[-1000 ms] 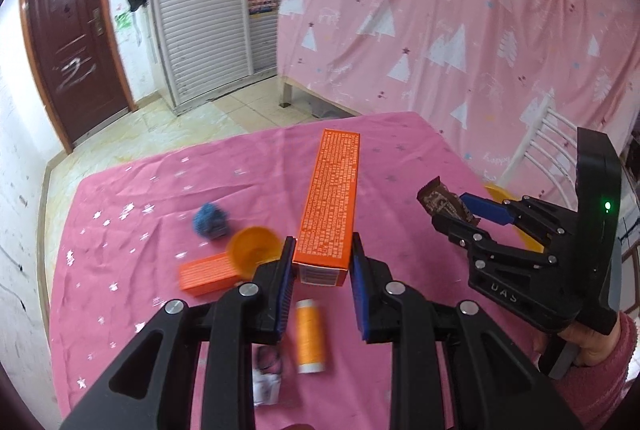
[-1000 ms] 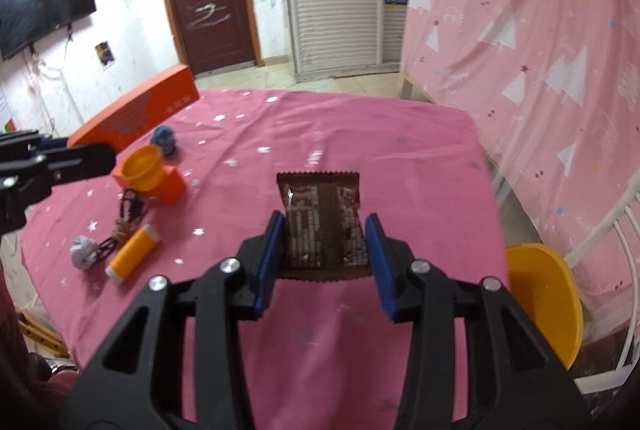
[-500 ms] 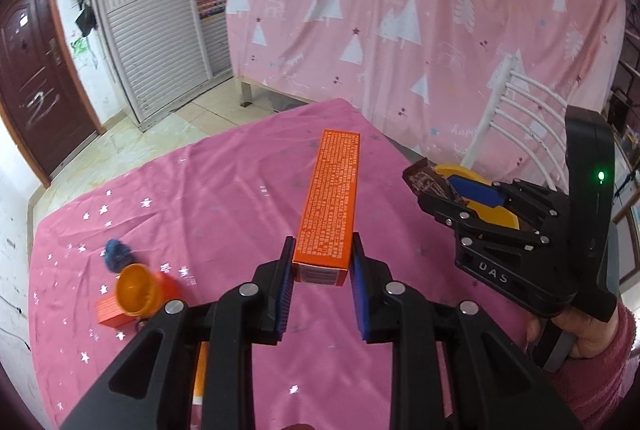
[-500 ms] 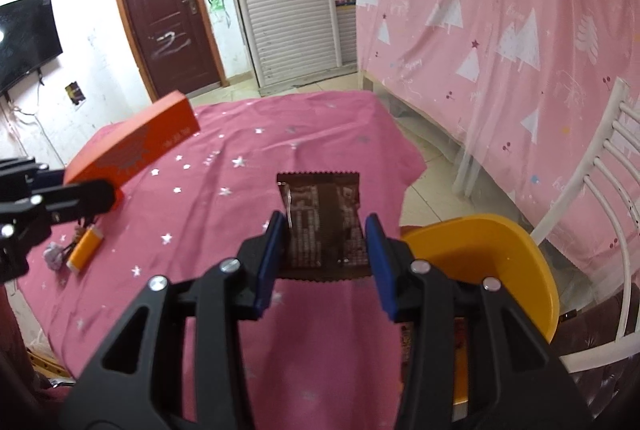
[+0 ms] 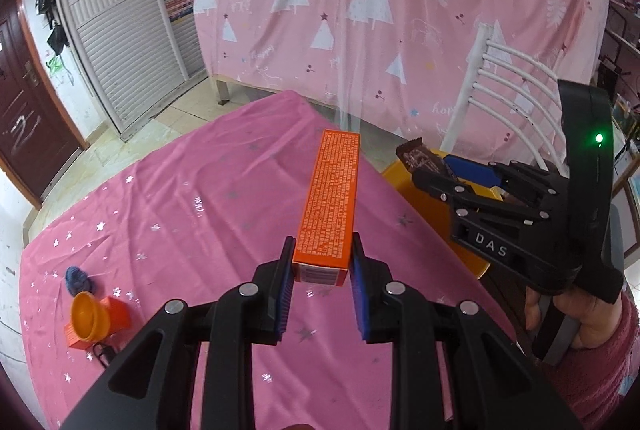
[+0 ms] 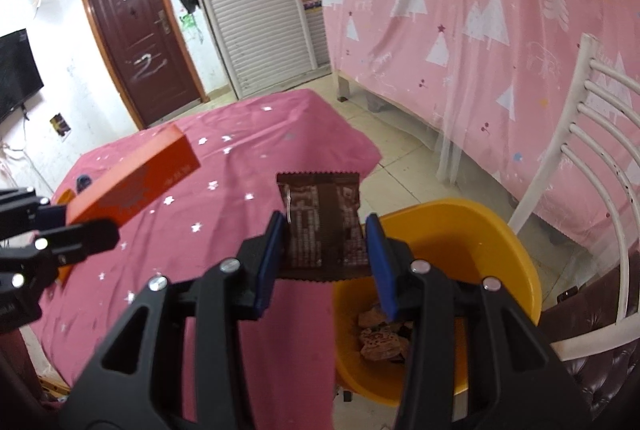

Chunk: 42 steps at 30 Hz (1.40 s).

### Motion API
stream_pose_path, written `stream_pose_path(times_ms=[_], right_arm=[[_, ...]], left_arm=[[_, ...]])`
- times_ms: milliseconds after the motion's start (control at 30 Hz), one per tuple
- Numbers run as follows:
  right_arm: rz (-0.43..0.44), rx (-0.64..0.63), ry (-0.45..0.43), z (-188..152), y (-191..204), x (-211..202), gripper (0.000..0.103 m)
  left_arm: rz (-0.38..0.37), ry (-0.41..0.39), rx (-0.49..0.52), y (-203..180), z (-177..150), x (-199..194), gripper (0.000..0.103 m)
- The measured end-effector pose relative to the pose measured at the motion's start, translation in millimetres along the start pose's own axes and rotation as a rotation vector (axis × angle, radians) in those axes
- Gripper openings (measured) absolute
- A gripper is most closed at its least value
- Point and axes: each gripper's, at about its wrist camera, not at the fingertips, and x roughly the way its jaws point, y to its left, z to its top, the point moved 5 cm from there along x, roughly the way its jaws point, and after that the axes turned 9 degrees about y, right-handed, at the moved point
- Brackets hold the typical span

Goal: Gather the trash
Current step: 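Carry the orange box and snack wrapper to the yellow bin, then open both tools over the yellow bin to drop the box and wrapper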

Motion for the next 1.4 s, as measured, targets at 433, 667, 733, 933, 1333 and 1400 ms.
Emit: stream_pose_path(times_ms=[433, 667, 733, 933, 1333, 1400], right_arm=[[-0.071, 0.103, 0.013, -4.6, -50.0, 6.2, 0.040], [-0.068, 0.194, 0.028, -11.6, -81.1, 11.5, 0.049], [-0.064, 0.214, 0.018, -12.7, -84.8, 9.4, 0.063], [-0.038, 0.235, 0.005, -12.5, -87.5, 5.6, 0.063], [0.006, 0.154, 0.005, -5.6, -45.4, 4.4, 0.063], [0.001, 0.125, 0.007, -3.9, -33.3, 5.0, 0.063]], left_arm=[[-0.036, 0.037, 0.041, -47.6, 42.2, 34.6, 0.020], [-0.060, 0.061, 0.013, -73.7, 65.8, 50.1, 0.033], [-0.061, 0.060, 0.008, -78.4, 68.6, 51.3, 0.061], [-0.040, 0.024, -0.037, -71.4, 67.9, 38.9, 0.074], [-0.052, -0.030, -0.107, -29.3, 52.3, 2.9, 0.074], [-0.051, -0.036, -0.120, -20.3, 49.7, -2.8, 0.074]])
